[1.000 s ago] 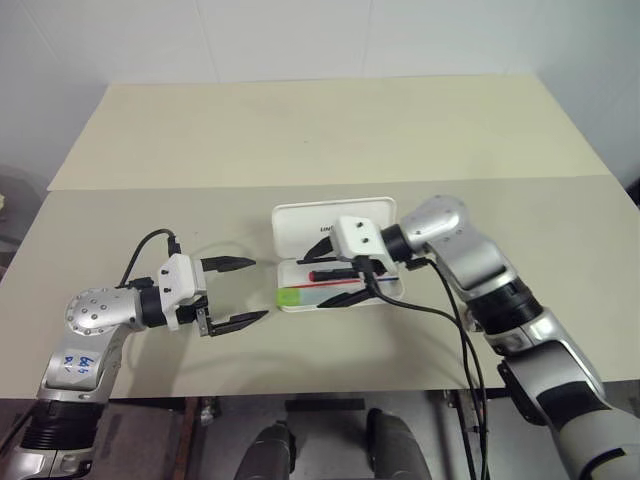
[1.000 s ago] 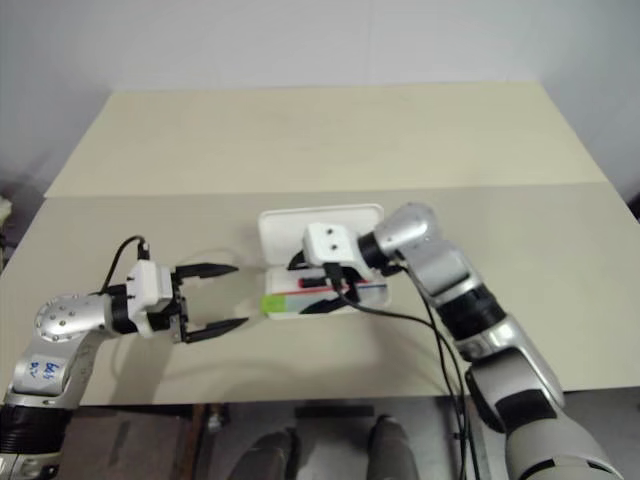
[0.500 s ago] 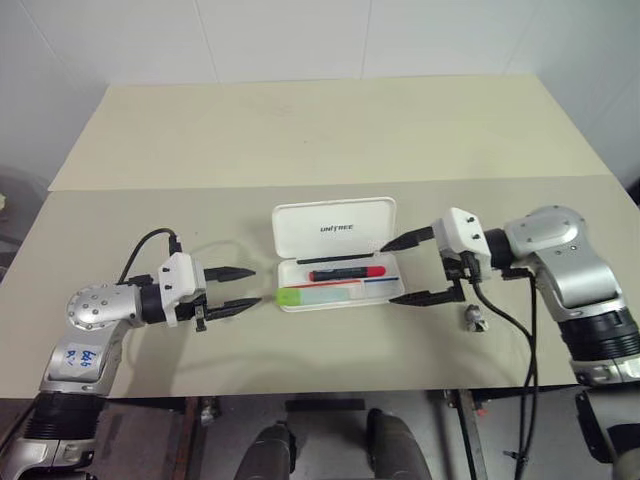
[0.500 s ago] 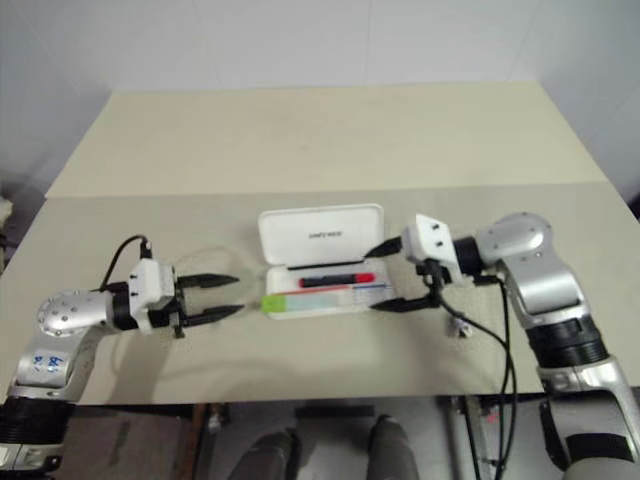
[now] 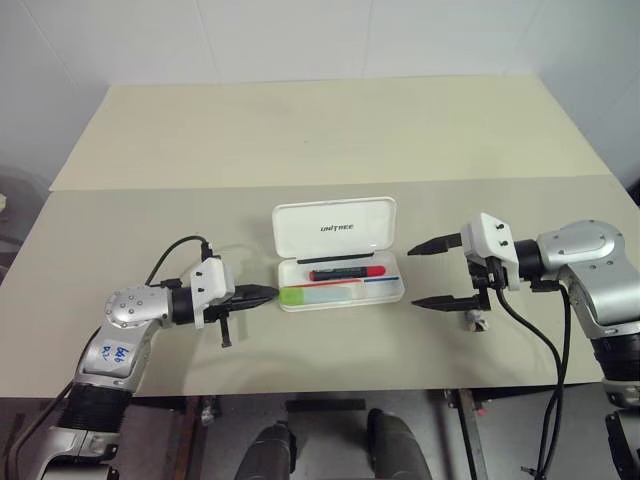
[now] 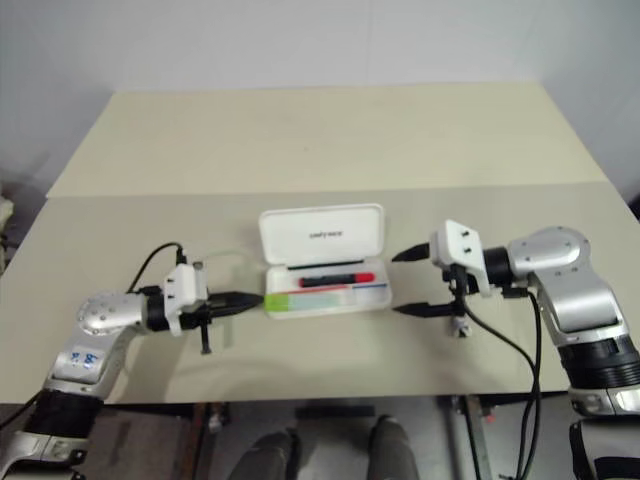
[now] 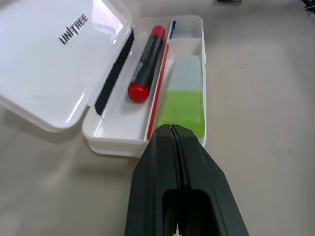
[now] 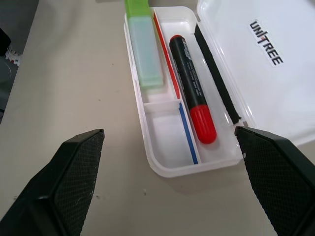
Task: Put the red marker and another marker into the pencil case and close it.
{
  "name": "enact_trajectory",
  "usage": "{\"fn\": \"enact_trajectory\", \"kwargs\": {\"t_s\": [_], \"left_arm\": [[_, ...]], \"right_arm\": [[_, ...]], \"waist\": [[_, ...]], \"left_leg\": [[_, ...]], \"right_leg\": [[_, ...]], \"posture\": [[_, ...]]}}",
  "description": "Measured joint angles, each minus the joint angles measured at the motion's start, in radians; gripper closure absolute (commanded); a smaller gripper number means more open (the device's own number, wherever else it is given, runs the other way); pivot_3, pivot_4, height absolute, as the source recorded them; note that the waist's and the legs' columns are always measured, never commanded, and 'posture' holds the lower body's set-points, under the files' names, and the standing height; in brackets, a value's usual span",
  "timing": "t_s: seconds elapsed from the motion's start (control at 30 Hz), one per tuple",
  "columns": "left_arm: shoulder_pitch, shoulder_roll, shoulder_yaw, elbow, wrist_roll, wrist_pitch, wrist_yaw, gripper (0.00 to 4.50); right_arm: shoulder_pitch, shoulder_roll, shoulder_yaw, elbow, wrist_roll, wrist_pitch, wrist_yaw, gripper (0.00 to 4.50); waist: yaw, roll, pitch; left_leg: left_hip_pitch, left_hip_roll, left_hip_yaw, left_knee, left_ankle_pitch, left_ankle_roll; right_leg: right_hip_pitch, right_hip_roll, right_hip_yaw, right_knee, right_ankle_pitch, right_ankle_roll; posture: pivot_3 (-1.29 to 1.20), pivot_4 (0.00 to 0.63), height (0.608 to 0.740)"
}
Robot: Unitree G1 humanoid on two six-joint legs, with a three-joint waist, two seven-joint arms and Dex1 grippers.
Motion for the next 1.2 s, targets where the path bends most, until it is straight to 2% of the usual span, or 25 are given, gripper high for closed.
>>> {"fn": "enact_trajectory", "kwargs": {"t_s": [0.33, 0.43, 0.57, 0.7, 0.87, 0.93, 1.2], "left_arm": [[-0.073, -0.054, -0.035, 0.094, 0.034, -0.037, 0.003, 4.48], [-0.071, -0.059, -0.029, 0.087, -0.008, -0.027, -0.025, 4.48], [-0.045, -0.044, 0.022, 0.020, -0.094, -0.011, -0.071, 3.59], [-0.029, -0.006, 0.050, -0.030, -0.133, 0.037, -0.092, 2.22], [-0.028, 0.000, 0.049, -0.102, -0.182, 0.102, -0.114, 0.48], [-0.035, -0.005, 0.042, -0.128, -0.188, 0.115, -0.115, 0.04], [-0.092, -0.057, -0.019, -0.117, -0.166, 0.101, -0.127, 0.04]], "right_arm": [[0.054, -0.017, -0.026, -0.079, 0.021, 0.038, -0.052, 0.00], [0.085, -0.020, -0.039, -0.108, 0.035, 0.053, -0.068, 0.00], [0.155, -0.038, -0.102, -0.124, 0.061, 0.072, -0.095, 0.00], [0.238, -0.058, -0.166, -0.153, 0.079, 0.091, -0.121, 0.00], [0.413, -0.059, -0.298, -0.242, 0.102, 0.137, -0.204, 0.00], [0.482, -0.059, -0.355, -0.281, 0.111, 0.155, -0.234, 0.00], [0.694, -0.003, -0.468, -0.434, 0.090, 0.263, -0.451, 0.00]], "waist": [[0.021, 0.000, 0.000], [0.021, 0.000, 0.000], [0.021, 0.000, 0.000], [0.022, 0.000, 0.000], [0.029, 0.000, 0.000], [0.031, 0.000, 0.000], [0.045, -0.001, 0.000]], "left_leg": [[0.000, 0.000, 0.000, 0.001, 0.000, 0.000], [0.000, 0.000, 0.000, 0.001, 0.000, 0.000], [0.000, 0.000, 0.000, 0.000, 0.000, 0.000], [0.001, 0.000, 0.000, 0.001, 0.000, 0.001], [0.001, 0.000, 0.000, 0.001, 0.001, 0.001], [0.001, 0.000, 0.000, 0.001, 0.001, 0.001], [0.002, 0.000, 0.002, 0.003, 0.003, 0.003]], "right_leg": [[0.001, 0.000, 0.000, 0.000, 0.001, 0.000], [0.000, 0.000, 0.000, -0.001, 0.001, 0.000], [0.001, 0.000, 0.000, -0.002, 0.001, 0.000], [0.002, 0.000, 0.000, -0.001, 0.002, 0.000], [0.003, 0.000, 0.000, -0.002, 0.003, 0.001], [0.004, 0.000, 0.000, -0.002, 0.003, 0.001], [0.004, 0.000, 0.001, -0.003, 0.007, 0.000]], "posture": [[0.00, 0.150, 0.740], [0.00, 0.150, 0.740], [0.00, 0.150, 0.740], [0.00, 0.150, 0.740], [0.00, 0.150, 0.740], [0.00, 0.150, 0.740], [0.00, 0.150, 0.740]]}}
